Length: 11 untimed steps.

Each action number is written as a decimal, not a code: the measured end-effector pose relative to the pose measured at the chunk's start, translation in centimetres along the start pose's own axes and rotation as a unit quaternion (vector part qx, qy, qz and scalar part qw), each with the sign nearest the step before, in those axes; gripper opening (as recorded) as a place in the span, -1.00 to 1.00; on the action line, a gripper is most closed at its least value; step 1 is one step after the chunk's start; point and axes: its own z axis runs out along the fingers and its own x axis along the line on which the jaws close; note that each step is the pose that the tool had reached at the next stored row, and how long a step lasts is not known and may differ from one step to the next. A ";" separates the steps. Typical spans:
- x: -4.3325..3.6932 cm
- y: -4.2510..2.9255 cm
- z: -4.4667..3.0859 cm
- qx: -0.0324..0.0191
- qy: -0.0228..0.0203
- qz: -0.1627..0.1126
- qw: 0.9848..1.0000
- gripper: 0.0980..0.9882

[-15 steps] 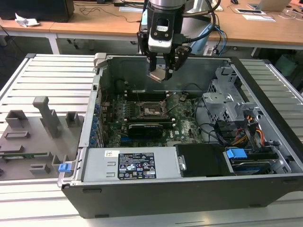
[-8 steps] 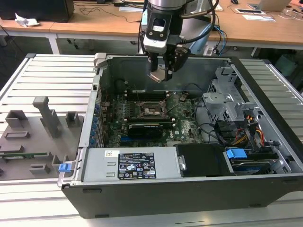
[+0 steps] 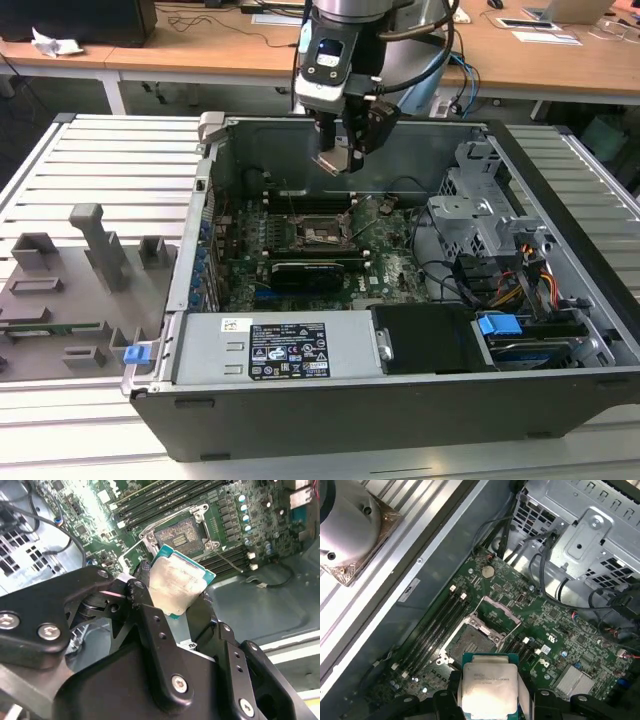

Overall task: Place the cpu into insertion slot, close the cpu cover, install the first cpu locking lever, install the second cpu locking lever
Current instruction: 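Place the cpu into insertion slot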

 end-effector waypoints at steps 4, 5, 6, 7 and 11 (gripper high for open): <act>0.00 0.00 0.08 -0.001 -0.004 0.045 0.999 -0.02; 0.00 -0.01 0.08 -0.001 -0.004 0.050 0.999 -0.02; 0.00 -0.01 0.09 -0.001 -0.005 0.056 0.998 -0.02; 0.00 -0.01 0.10 -0.001 -0.005 0.063 0.998 -0.02; 0.00 -0.01 0.16 -0.001 -0.007 0.082 0.997 -0.02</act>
